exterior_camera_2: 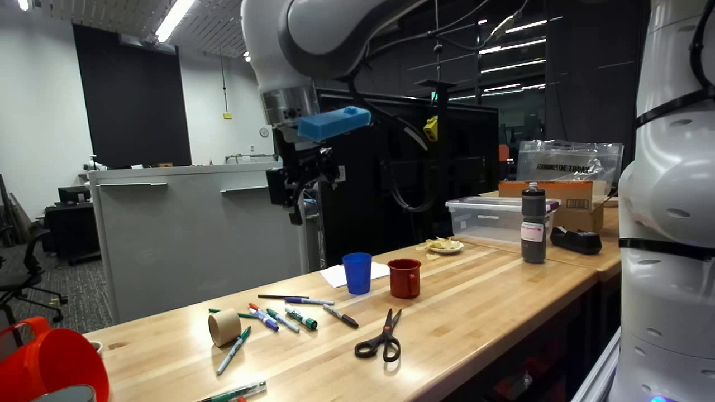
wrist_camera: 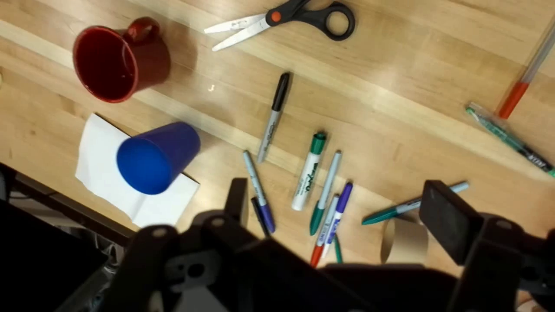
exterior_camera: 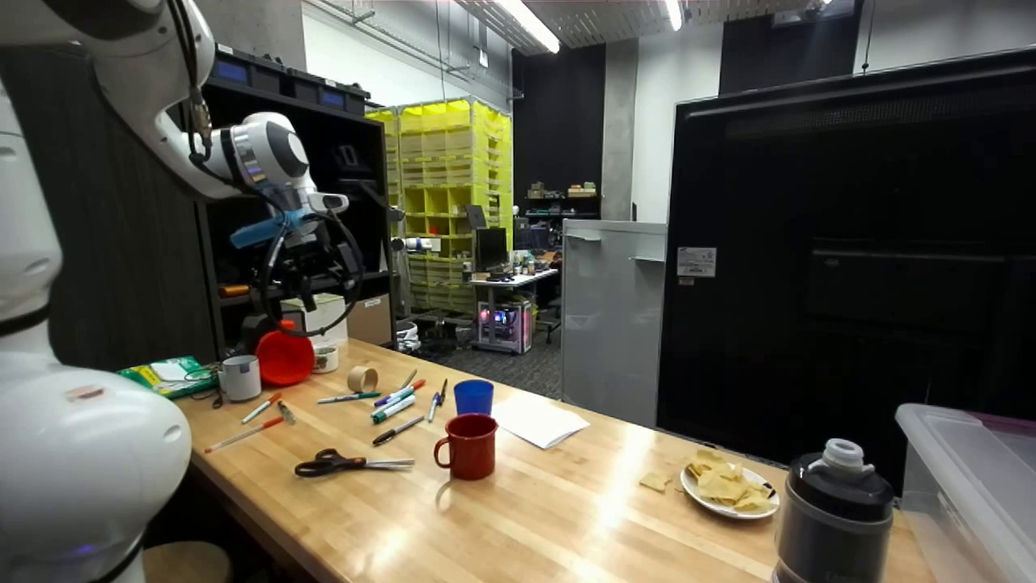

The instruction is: Move the tape and place it in the bag

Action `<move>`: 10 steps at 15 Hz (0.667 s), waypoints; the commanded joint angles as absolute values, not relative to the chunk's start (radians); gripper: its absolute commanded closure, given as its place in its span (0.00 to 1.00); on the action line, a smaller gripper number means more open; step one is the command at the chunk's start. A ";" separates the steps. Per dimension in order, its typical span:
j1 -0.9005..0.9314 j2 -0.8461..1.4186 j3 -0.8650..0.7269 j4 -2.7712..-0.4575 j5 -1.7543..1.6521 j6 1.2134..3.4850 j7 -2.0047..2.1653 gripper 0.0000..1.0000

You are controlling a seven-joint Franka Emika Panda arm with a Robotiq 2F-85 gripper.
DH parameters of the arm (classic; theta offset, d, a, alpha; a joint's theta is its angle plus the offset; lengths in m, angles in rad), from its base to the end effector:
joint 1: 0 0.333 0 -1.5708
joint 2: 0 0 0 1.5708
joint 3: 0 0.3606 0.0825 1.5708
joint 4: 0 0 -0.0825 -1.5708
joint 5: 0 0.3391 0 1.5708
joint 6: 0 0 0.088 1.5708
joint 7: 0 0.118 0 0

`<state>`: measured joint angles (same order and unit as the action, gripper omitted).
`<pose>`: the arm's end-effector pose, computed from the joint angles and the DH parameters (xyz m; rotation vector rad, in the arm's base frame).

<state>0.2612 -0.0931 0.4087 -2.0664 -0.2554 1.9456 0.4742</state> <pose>0.3846 0.2876 0.5216 2.8566 0.4198 0.1691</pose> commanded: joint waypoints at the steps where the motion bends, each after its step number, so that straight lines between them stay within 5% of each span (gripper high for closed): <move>1: 0.309 0.009 0.423 -2.059 -0.353 1.998 0.510 0.00; 10: 0.386 0.249 0.329 -1.952 -0.403 2.108 0.768 0.00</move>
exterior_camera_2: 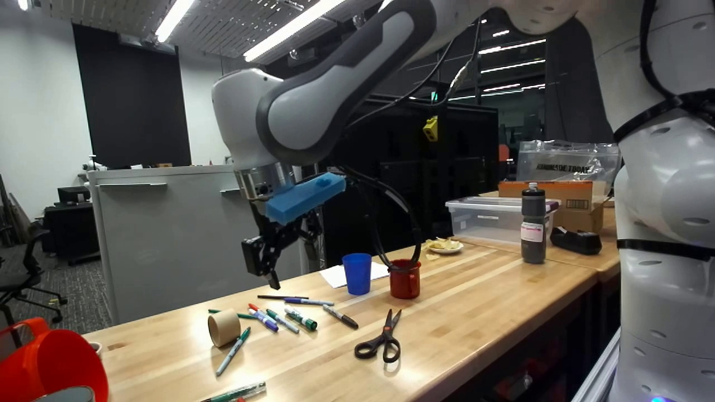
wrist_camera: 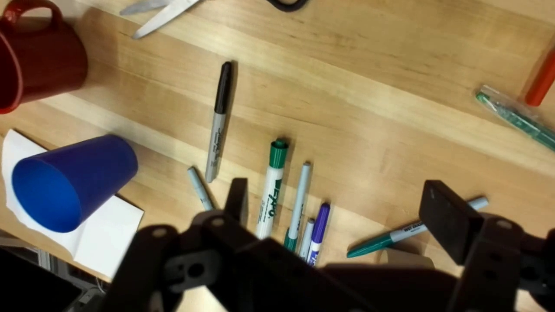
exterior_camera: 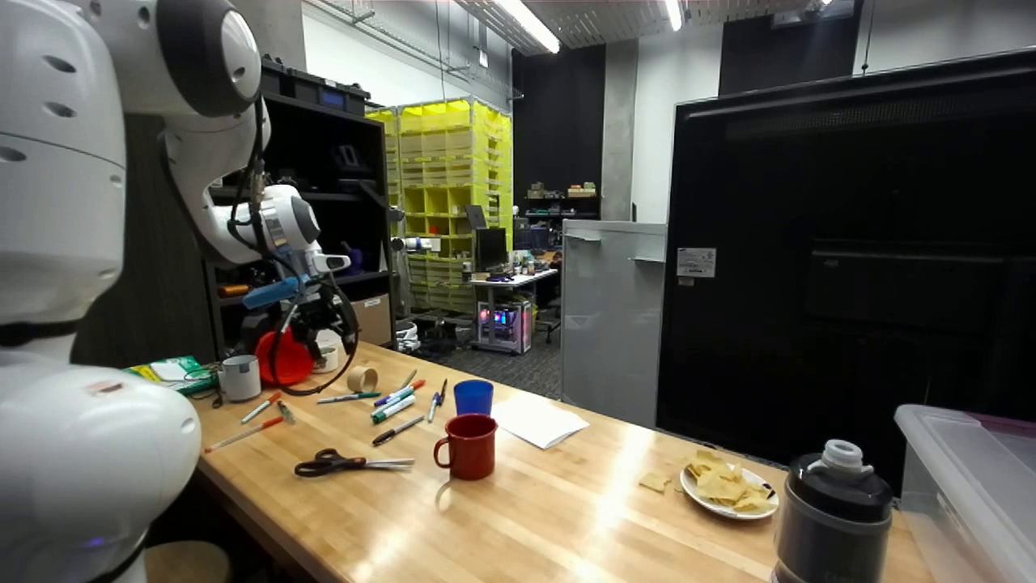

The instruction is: Move the tape and place it in the bag

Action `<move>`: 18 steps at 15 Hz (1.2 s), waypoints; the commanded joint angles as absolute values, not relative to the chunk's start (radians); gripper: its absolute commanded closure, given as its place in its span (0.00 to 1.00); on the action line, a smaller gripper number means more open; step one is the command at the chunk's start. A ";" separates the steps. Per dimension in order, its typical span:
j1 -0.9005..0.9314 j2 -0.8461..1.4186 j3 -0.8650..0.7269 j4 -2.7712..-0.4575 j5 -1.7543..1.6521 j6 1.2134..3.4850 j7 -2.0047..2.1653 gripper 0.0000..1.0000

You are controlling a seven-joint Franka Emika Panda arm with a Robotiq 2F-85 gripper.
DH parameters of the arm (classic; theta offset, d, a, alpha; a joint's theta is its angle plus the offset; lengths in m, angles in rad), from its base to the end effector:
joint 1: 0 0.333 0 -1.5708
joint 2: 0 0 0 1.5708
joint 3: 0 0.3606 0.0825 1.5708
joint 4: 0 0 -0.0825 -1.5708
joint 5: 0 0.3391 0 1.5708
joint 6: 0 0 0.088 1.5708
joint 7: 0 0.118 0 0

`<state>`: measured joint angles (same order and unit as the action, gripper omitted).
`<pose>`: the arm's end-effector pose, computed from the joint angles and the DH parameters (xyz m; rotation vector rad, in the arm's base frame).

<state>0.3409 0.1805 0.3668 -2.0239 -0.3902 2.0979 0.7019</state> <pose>0.4335 0.3306 0.4203 2.8643 0.3111 0.1507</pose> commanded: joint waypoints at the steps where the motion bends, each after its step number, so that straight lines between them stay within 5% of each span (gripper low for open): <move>1: 0.398 0.265 0.321 -1.928 -0.400 2.106 0.776 0.00; 18: 0.519 0.426 0.206 -1.593 -0.387 1.974 1.175 0.00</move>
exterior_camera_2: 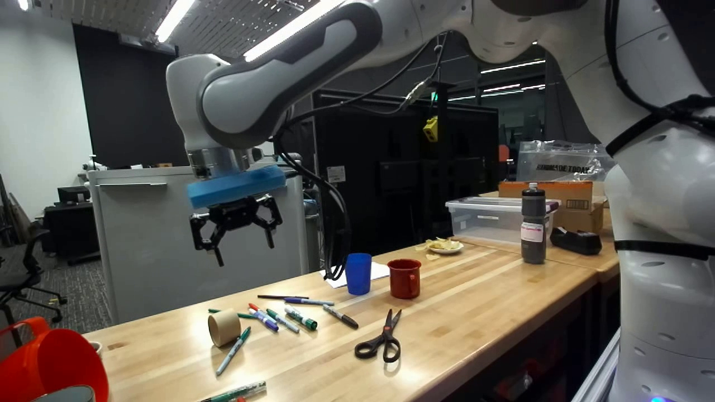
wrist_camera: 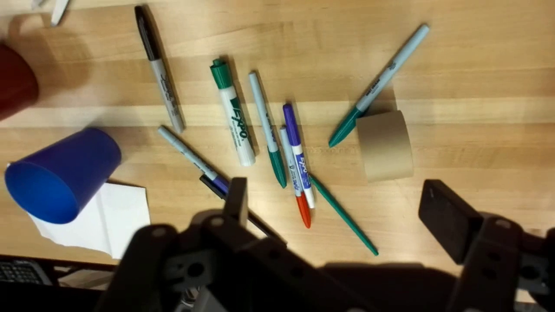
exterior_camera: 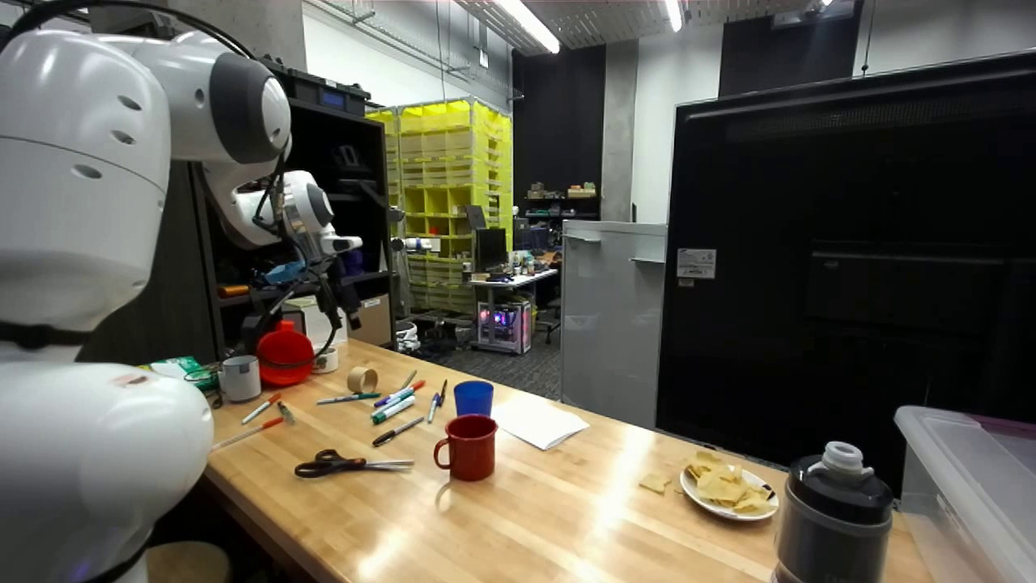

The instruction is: Move the tape and place it in the bag

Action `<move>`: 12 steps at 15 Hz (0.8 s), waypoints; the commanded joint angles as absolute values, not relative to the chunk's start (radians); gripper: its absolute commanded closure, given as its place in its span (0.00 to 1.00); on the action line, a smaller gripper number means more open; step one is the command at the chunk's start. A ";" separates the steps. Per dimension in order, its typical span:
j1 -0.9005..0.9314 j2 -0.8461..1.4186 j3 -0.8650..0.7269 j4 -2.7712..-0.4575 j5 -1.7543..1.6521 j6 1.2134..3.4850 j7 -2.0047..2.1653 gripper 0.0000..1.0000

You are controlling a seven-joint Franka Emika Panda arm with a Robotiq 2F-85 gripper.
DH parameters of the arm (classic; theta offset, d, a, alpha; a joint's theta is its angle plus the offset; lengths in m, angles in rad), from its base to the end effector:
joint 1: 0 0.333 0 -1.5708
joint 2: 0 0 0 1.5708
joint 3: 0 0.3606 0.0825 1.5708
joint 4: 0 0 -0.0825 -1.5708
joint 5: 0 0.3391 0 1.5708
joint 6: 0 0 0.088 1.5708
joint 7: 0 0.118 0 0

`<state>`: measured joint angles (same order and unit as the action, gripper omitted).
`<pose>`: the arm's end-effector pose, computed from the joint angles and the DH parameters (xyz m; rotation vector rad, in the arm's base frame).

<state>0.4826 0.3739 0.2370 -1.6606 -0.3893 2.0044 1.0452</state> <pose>0.5073 0.3826 0.4481 2.9363 -0.2545 0.2897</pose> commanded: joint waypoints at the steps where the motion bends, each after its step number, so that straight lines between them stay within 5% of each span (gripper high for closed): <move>1: 0.523 0.436 0.200 -1.584 -0.382 1.975 1.219 0.00; 12: 0.536 0.511 0.148 -1.526 -0.373 1.968 1.611 0.00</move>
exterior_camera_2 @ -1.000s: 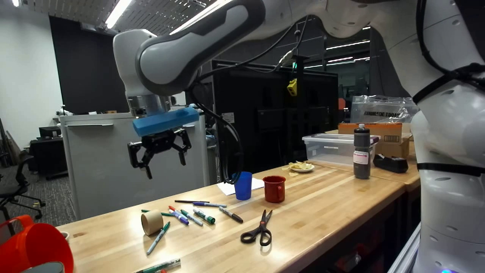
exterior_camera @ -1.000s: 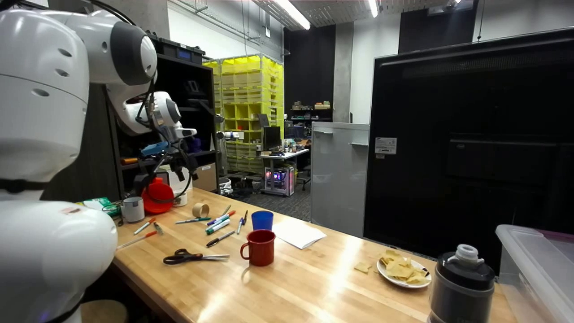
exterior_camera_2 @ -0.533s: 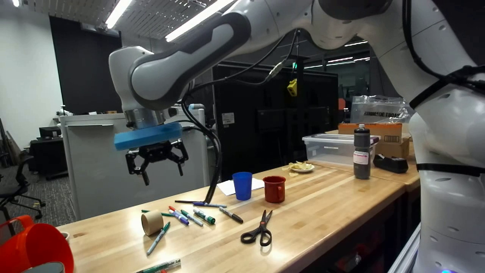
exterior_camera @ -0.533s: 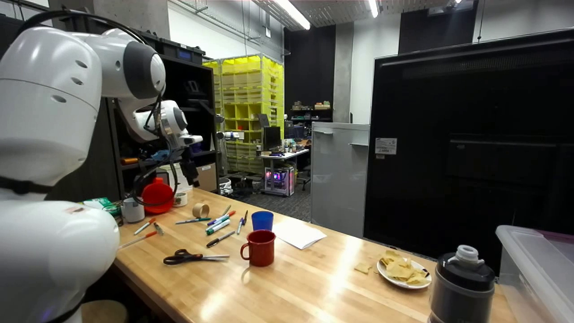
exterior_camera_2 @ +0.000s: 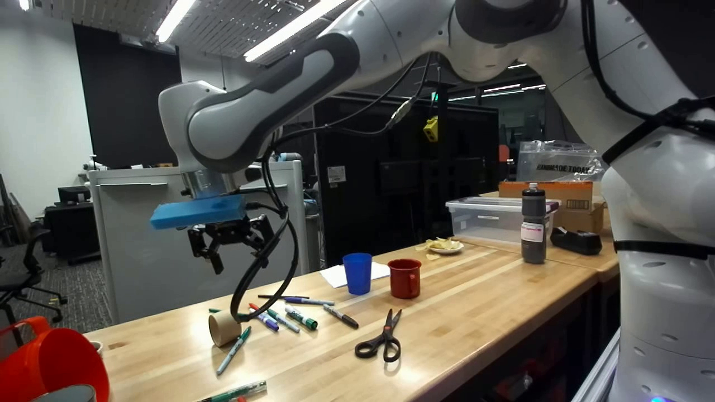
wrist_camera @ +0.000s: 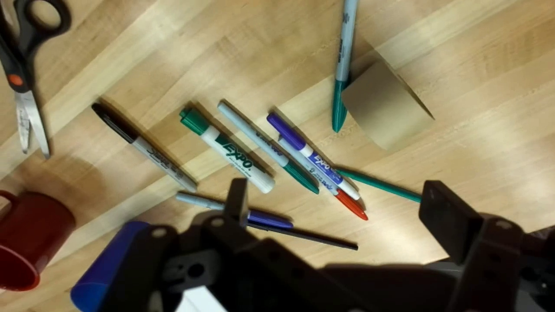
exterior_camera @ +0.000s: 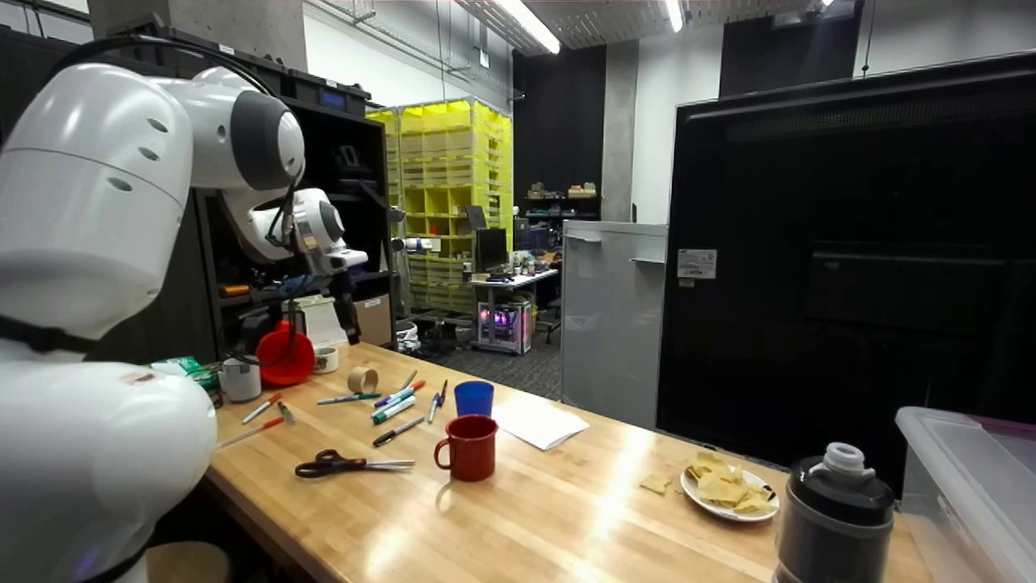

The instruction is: Move the tape and place it in the bag

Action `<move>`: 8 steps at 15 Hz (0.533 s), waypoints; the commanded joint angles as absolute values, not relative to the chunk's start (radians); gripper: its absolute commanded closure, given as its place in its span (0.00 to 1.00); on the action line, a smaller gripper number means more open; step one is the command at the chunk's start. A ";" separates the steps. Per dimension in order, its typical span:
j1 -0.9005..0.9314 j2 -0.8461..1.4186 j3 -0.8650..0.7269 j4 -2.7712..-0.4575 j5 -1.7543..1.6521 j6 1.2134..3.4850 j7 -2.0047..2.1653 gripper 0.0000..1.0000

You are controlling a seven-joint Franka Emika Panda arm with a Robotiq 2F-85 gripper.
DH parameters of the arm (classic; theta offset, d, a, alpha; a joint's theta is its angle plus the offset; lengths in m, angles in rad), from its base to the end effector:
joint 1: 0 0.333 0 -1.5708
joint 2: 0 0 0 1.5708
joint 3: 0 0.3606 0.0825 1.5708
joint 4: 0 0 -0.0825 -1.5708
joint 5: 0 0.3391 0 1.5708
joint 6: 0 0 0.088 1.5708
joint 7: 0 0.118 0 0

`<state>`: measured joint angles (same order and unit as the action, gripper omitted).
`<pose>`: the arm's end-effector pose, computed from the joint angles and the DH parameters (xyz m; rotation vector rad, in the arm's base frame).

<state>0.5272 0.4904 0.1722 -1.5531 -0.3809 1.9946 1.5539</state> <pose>0.5390 0.3926 0.4154 2.7918 -1.0321 0.3304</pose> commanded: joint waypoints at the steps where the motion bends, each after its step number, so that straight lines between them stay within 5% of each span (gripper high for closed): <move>1: 0.533 0.515 0.140 -1.527 -0.378 1.969 1.621 0.00; 8: 0.498 0.548 0.123 -1.529 -0.358 1.992 1.588 0.00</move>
